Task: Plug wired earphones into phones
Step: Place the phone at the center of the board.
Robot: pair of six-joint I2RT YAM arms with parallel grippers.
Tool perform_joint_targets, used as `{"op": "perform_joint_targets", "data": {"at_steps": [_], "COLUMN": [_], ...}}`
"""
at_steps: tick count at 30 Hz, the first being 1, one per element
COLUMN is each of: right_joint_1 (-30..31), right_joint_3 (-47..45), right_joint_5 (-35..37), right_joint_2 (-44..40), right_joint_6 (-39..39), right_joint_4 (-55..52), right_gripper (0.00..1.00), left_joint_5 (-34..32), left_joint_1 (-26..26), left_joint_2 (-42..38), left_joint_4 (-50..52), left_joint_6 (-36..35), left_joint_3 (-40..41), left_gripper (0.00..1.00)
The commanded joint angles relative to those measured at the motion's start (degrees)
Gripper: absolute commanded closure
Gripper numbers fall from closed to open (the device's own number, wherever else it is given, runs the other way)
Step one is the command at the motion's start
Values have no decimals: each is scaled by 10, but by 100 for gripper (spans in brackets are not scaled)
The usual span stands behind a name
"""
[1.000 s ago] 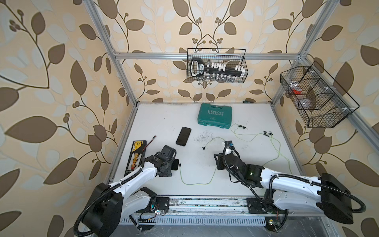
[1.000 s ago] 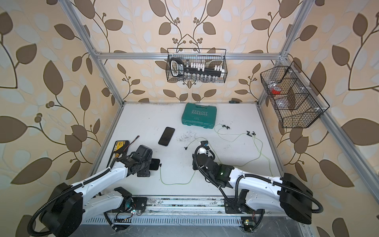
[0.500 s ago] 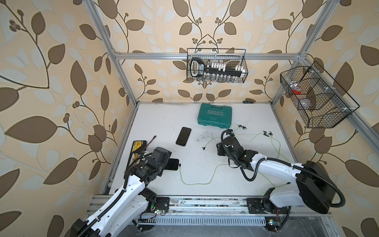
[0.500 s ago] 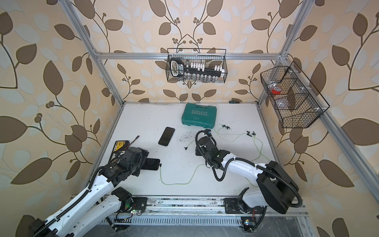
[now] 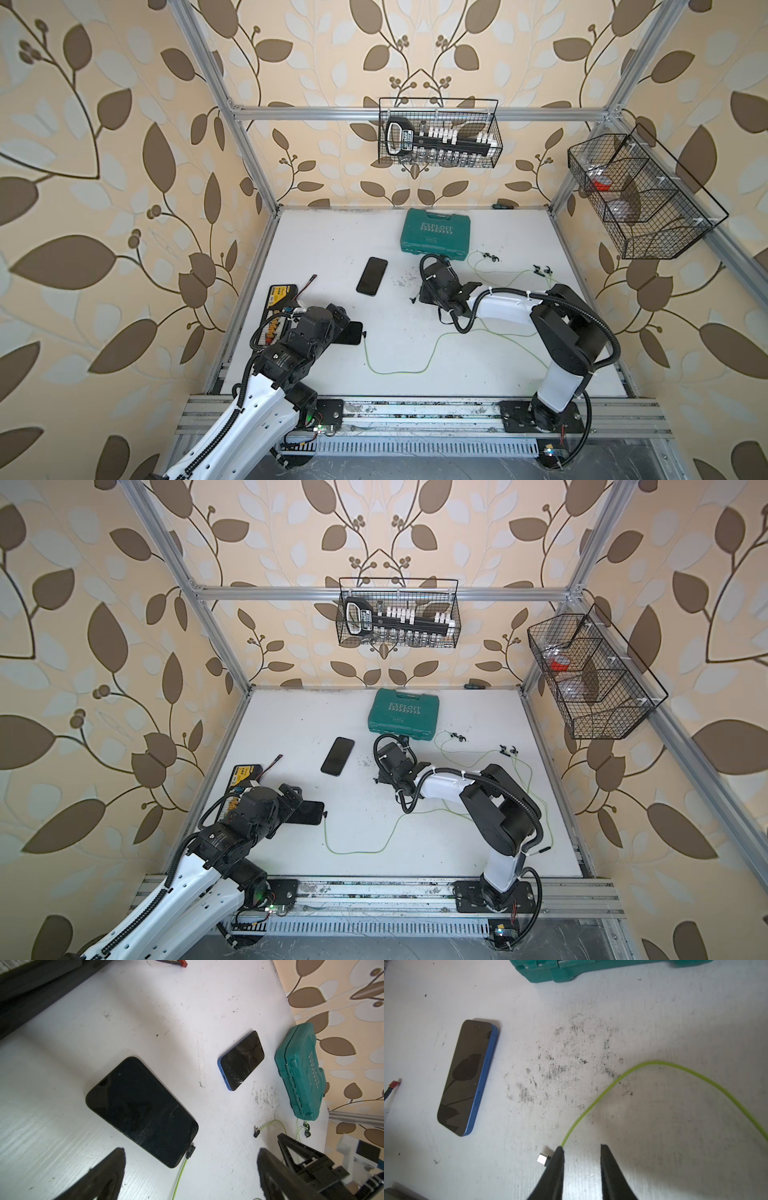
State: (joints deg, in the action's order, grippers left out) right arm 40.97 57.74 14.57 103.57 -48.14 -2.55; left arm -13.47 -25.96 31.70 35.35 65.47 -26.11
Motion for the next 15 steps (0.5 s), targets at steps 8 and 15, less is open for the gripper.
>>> {"op": "perform_joint_targets", "data": {"at_steps": [8,15], "right_joint_1": [-2,14], "right_joint_3": [72,112], "right_joint_5": [25,40], "right_joint_2": [71,115], "right_joint_6": [-42,-71], "right_joint_4": [-39,-73], "right_gripper": [71,73], "left_joint_5": [21,19], "left_joint_1": [-4,-4], "left_joint_2": [11,20], "left_joint_4": [-37,-37], "left_joint_6": [-67,-73], "left_joint_3": [-2,-5], "left_gripper": [4,4]}}
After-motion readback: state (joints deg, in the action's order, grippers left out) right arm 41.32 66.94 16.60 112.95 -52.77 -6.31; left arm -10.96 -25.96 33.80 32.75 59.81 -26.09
